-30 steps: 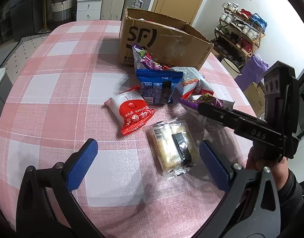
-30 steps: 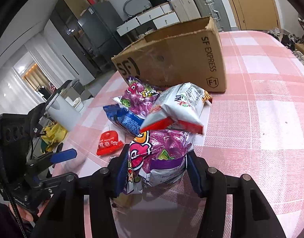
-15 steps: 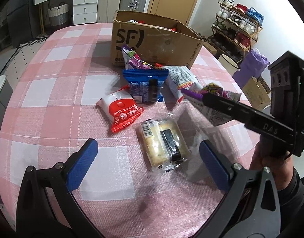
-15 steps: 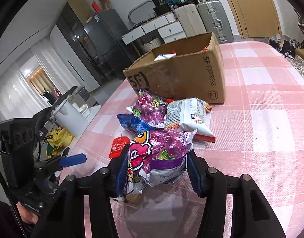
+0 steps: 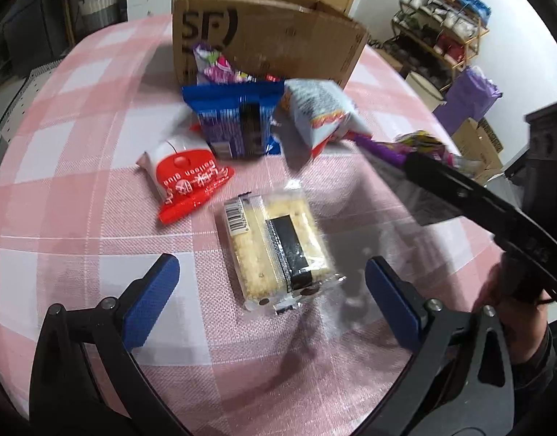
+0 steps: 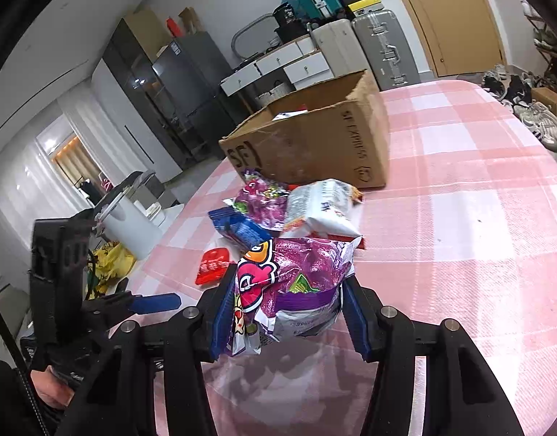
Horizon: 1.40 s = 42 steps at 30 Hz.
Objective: Organize snacks
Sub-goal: 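Grasp the purple candy bag with the right gripper while the left approaches the cracker pack, then grasp the clear cracker pack with the left gripper and lift it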
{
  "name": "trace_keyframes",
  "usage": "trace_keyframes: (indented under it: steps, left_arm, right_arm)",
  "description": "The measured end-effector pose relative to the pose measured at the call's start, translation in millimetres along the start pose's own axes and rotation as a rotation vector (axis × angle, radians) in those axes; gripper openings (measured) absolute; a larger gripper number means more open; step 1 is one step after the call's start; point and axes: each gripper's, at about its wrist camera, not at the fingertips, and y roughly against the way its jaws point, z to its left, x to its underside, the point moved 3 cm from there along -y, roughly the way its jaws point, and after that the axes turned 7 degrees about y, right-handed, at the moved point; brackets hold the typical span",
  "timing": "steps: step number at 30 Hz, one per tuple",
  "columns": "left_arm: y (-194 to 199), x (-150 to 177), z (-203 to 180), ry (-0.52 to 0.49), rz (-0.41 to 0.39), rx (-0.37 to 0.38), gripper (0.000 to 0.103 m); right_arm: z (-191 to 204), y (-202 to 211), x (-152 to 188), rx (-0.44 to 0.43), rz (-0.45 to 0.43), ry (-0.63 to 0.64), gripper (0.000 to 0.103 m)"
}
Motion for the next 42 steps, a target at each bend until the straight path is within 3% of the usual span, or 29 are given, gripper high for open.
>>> trace_keyframes:
  steps: [9, 14, 18, 21, 22, 32, 42]
  left_arm:
    - [-21.0, -10.7, -3.0, 0.050, 0.013, -0.075, 0.100]
    - [-36.7, -13.5, -13.9, 0.025, 0.022, -0.156, 0.098]
    - [-39.7, -14.8, -19.9, 0.001, 0.001, -0.212, 0.089]
    - [-37.5, -16.3, -22.6, 0.003, -0.022, -0.205, 0.074]
    - [-36.0, -16.4, -26.0, -0.011, -0.031, -0.195, 0.058]
    - [-18.7, -6.7, -26.3, -0.046, -0.029, -0.130, 0.057]
    - [20.5, -10.6, -7.5, -0.022, -0.108, -0.084, 0.057]
  right_arm:
    - [-13.5, 4.6, 7.3, -0.037, -0.022, -0.042, 0.053]
    - [-13.9, 4.3, 9.7, -0.058, -0.028, -0.045, 0.053]
    - [-16.4, 6.0, 10.7, -0.064, -0.037, -0.053, 0.053]
    - [-16.8, 5.7, 11.6, -0.067, -0.039, -0.055, 0.053]
    - [-17.0, 5.3, 12.1, -0.067, -0.039, -0.055, 0.053]
    - [-16.6, 7.7, 13.0, -0.059, -0.043, -0.060, 0.053]
    - [-4.1, 16.3, 9.7, -0.033, -0.046, -0.034, 0.053]
